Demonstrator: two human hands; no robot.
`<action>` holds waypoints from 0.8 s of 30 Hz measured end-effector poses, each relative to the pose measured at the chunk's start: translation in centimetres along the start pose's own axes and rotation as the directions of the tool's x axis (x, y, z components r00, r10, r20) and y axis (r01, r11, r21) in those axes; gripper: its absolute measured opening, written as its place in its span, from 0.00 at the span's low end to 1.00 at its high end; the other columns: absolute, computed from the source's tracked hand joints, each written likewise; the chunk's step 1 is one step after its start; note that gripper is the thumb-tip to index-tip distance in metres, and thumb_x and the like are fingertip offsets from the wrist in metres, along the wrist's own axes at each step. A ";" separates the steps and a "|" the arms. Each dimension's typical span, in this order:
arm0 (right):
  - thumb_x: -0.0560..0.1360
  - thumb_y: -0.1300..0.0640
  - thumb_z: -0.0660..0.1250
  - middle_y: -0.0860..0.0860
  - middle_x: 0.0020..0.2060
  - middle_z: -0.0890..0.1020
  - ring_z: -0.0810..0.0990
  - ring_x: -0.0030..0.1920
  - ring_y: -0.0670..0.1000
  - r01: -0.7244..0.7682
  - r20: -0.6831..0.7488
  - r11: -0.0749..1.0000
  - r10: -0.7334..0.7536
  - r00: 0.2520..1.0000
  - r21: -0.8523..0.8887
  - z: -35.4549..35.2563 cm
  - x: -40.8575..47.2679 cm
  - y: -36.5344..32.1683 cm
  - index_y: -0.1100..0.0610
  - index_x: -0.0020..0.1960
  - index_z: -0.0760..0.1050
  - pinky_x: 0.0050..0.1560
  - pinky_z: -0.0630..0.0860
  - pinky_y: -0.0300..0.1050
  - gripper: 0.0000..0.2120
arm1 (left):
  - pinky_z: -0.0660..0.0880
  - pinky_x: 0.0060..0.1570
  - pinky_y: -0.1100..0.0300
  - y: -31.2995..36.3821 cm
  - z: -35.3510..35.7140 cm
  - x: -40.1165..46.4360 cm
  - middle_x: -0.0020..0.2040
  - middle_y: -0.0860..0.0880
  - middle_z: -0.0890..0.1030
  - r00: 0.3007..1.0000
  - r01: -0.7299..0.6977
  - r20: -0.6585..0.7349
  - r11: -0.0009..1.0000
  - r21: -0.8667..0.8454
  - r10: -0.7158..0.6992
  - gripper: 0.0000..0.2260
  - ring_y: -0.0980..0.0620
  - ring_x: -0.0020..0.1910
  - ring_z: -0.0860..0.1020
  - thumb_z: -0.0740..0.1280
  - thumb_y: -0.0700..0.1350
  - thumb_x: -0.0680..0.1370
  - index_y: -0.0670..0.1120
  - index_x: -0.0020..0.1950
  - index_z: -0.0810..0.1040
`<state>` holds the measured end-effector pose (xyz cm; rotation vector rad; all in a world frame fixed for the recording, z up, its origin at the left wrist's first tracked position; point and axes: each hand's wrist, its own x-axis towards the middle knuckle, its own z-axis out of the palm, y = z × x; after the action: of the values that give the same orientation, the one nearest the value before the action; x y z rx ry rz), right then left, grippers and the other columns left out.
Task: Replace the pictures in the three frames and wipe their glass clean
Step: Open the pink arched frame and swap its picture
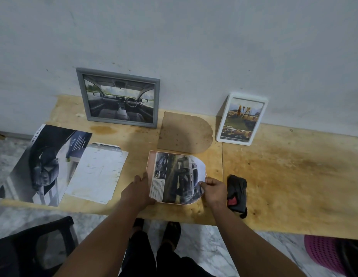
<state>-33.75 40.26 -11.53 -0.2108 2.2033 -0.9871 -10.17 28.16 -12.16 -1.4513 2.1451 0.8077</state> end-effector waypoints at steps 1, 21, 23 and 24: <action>0.71 0.63 0.78 0.49 0.32 0.84 0.80 0.37 0.47 0.010 -0.001 1.000 -0.010 1.000 0.020 -0.2 -0.1 -0.1 0.54 0.31 0.80 0.48 0.80 0.46 0.13 | 0.80 0.61 0.47 0.0 -0.1 0.0 0.73 0.44 0.67 1.000 -0.001 0.001 1.000 -0.001 0.001 0.53 0.43 0.68 0.76 0.79 0.61 0.70 0.47 0.83 0.48; 0.79 0.62 0.65 0.57 0.46 0.86 0.86 0.46 0.61 0.118 0.291 0.971 -0.177 0.940 0.210 2.8 -2.1 -15.7 0.53 0.52 0.80 0.47 0.84 0.62 0.07 | 0.81 0.46 0.55 -2.1 -8.8 -4.8 0.50 0.42 0.87 0.976 0.000 0.007 -0.033 -0.999 -0.216 0.07 0.44 0.51 0.86 0.70 0.45 0.82 0.41 0.53 0.82; 0.77 0.62 0.67 0.59 0.46 0.87 0.85 0.43 0.58 0.160 0.330 0.973 -0.208 0.921 0.167 6.1 -2.8 -17.6 0.53 0.51 0.82 0.39 0.83 0.52 0.07 | 0.80 0.46 0.55 -4.8 -9.6 -5.0 0.50 0.40 0.87 0.958 -0.014 0.009 -0.081 -0.997 -0.287 0.04 0.45 0.49 0.85 0.69 0.40 0.82 0.41 0.51 0.82; 0.77 0.62 0.68 0.59 0.47 0.86 0.84 0.42 0.57 0.169 0.373 0.975 -0.212 0.903 0.145 7.8 -3.4 -18.6 0.53 0.53 0.82 0.37 0.81 0.49 0.08 | 0.80 0.46 0.55 -6.4 -10.0 -5.1 0.50 0.39 0.87 0.945 -0.016 0.022 -0.115 -0.993 -0.325 0.03 0.46 0.47 0.85 0.69 0.39 0.82 0.40 0.50 0.81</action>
<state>-28.54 24.10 -0.18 -0.5340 1.7860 -1.0657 -2.66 23.06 -2.97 -2.4557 1.0023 2.6552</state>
